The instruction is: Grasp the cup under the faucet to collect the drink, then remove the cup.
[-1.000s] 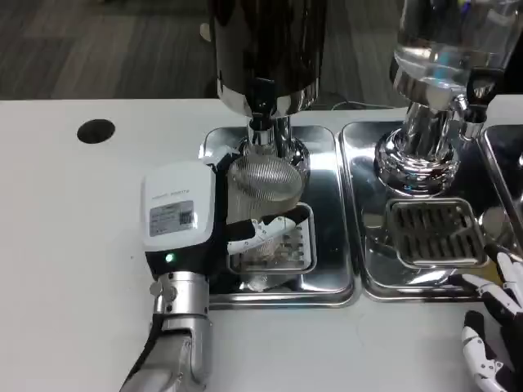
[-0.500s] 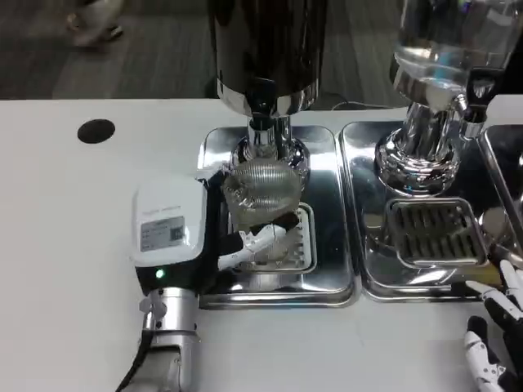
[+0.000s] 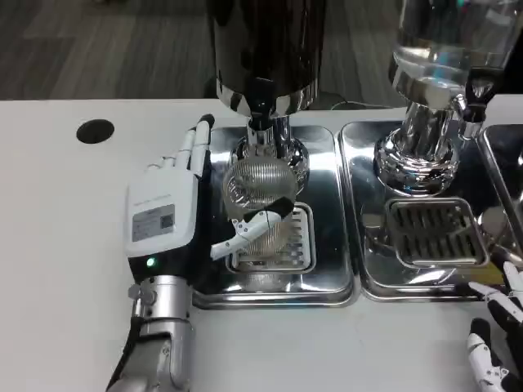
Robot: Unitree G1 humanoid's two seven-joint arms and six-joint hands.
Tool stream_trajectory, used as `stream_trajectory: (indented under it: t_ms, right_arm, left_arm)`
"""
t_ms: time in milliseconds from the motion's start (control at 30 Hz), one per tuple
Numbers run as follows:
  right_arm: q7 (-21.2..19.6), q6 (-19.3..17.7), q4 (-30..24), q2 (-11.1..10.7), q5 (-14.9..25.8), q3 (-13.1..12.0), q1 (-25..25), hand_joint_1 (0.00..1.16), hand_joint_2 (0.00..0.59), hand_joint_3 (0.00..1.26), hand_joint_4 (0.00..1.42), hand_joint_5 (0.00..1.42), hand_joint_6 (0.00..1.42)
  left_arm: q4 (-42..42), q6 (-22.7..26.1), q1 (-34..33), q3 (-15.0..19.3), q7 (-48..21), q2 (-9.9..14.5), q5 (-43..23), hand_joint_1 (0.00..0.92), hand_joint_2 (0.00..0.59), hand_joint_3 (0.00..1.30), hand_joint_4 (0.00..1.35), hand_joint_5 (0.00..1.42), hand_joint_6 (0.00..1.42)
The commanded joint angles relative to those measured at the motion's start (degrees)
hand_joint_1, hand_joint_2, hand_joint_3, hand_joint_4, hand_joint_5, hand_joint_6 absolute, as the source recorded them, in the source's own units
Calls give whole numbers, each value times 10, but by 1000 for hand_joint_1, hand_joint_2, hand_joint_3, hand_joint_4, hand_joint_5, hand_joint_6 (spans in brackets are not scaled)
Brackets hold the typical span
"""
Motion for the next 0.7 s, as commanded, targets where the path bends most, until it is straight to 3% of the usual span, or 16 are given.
stream_trajectory:
  t_ms: [33, 267, 400, 467, 700]
  right_arm:
    - [-6, -9, 0, 4, 3, -3, 0, 88, 541, 290, 11, 26, 147]
    - [-7, -10, -9, 6, -2, -3, 0, 70, 551, 290, 11, 26, 131]
    - [-8, -7, -18, 6, -9, -2, 1, 82, 560, 284, 11, 6, 120]
    - [-9, 5, -40, 0, -32, 0, 4, 87, 561, 268, 20, 1, 103]
    - [-8, 29, -100, -5, -74, -7, 19, 97, 561, 175, 11, 0, 72]
  left_arm:
    - [-67, -7, 34, 9, -19, 13, -4, 0, 23, 20, 0, 171, 157]
    - [-197, -38, 91, 37, -54, 34, -16, 0, 23, 50, 0, 180, 118]
    - [-279, -55, 94, 45, -92, 50, -13, 0, 37, 107, 55, 200, 140]
    - [-309, -63, 83, 50, -112, 55, -11, 0, 44, 138, 72, 212, 142]
    - [-363, -24, 50, 50, -206, 57, 34, 0, 50, 211, 110, 227, 159]
